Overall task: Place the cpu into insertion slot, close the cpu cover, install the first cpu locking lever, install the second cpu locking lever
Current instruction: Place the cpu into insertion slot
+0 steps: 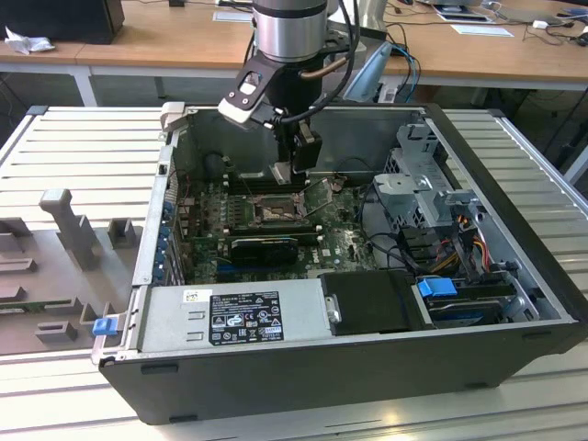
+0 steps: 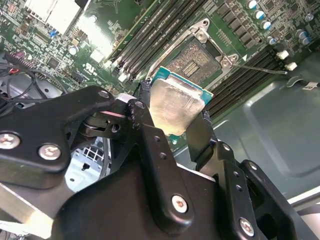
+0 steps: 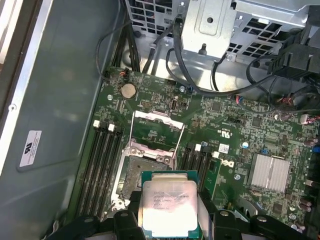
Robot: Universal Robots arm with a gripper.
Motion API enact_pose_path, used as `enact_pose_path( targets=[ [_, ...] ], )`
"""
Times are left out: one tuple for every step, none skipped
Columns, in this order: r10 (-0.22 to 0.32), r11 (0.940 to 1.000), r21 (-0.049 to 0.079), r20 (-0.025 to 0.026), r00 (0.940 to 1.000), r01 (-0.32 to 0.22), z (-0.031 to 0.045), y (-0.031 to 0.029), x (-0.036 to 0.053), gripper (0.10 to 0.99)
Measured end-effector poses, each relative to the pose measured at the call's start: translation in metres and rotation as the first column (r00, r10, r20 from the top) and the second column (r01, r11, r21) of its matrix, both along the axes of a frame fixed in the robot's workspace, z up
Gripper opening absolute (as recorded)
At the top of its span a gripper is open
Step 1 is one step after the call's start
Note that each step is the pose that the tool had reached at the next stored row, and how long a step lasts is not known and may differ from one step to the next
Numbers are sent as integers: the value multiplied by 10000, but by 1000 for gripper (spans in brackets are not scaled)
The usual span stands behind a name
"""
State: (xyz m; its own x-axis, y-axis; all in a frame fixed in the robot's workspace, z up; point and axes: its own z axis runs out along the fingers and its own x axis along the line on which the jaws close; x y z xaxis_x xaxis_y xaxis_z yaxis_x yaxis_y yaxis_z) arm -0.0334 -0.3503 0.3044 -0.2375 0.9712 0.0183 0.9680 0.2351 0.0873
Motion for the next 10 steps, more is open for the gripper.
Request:
enact_pose_path(
  targets=[
    [-3,10000,-3,1,10000,3,-22,0,-2,525],
    [-5,10000,-5,0,10000,5,-41,0,-2,525],
    [-19,10000,-4,1,10000,19,-58,0,-2,525],
    [-99,10000,-5,2,10000,99,-79,0,-1,525],
    [-261,9997,-5,1,9997,261,-94,0,-2,525],
    [-483,9988,-5,1,9988,483,-112,0,-2,525],
    [-623,9981,-4,1,9981,623,-131,0,-1,525],
    [-639,9980,-4,1,9980,639,-152,0,-1,525],
    [-641,9979,-5,2,9979,641,-167,0,-2,525],
    [-641,9979,-5,1,9979,641,-182,0,-2,525]
  ],
)
